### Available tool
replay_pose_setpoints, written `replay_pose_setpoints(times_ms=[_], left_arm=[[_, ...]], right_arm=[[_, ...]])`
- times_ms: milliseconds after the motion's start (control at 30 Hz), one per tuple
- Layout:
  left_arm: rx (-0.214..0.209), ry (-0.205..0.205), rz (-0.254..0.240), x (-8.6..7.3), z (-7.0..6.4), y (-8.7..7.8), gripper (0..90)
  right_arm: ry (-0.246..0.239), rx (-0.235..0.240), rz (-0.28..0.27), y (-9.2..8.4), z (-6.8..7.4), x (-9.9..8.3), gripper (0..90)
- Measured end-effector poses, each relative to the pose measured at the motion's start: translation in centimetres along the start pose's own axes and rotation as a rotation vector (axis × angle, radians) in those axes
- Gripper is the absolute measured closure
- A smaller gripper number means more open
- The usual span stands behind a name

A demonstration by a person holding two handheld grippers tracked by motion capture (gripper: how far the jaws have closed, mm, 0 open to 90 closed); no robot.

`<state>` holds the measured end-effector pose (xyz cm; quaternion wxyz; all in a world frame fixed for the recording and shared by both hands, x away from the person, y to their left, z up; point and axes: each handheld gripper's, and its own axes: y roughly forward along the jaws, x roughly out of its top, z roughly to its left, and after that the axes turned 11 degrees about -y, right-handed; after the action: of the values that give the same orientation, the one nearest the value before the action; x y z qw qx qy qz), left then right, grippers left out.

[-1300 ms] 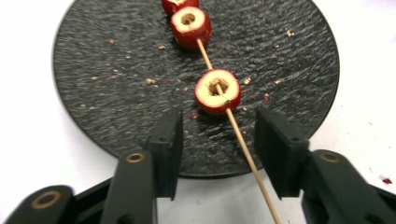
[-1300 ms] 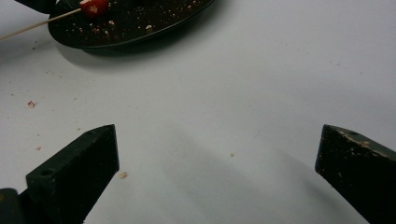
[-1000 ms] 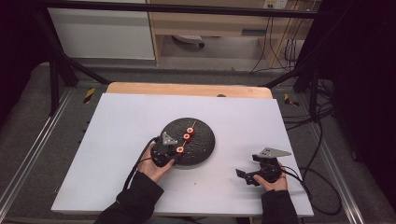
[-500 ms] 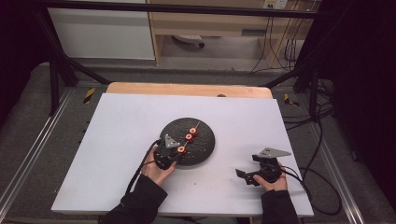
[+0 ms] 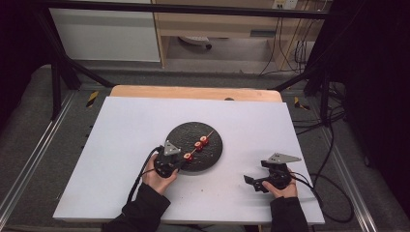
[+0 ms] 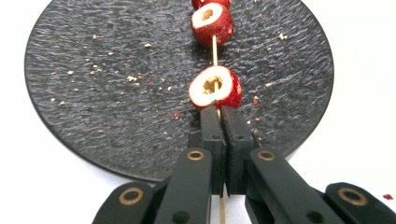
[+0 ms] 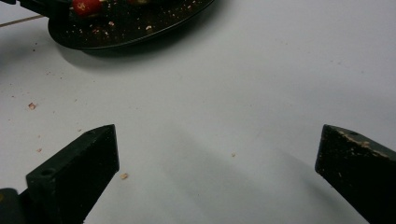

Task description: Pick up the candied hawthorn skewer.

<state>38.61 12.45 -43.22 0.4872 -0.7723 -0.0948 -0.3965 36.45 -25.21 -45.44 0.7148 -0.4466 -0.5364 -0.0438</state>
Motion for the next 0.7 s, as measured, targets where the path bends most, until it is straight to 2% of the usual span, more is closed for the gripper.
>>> replay_pose_setpoints(times_ms=[233, 600, 700], left_arm=[[-0.036, 0.01, -0.061, -0.3, 0.4, -1.9, 88.3], [-0.096, 0.029, -0.113, -1.8, 1.3, -4.6, 88.3], [-0.1, 0.034, -0.118, -2.4, 1.6, -5.2, 88.3]], right_arm=[[0.011, 0.003, -0.006, 0.0, 0.1, 0.0, 0.6], [0.033, 0.016, -0.026, 0.0, 0.2, 0.1, 0.6], [0.037, 0.018, -0.03, 0.1, 0.2, 0.1, 0.5]])
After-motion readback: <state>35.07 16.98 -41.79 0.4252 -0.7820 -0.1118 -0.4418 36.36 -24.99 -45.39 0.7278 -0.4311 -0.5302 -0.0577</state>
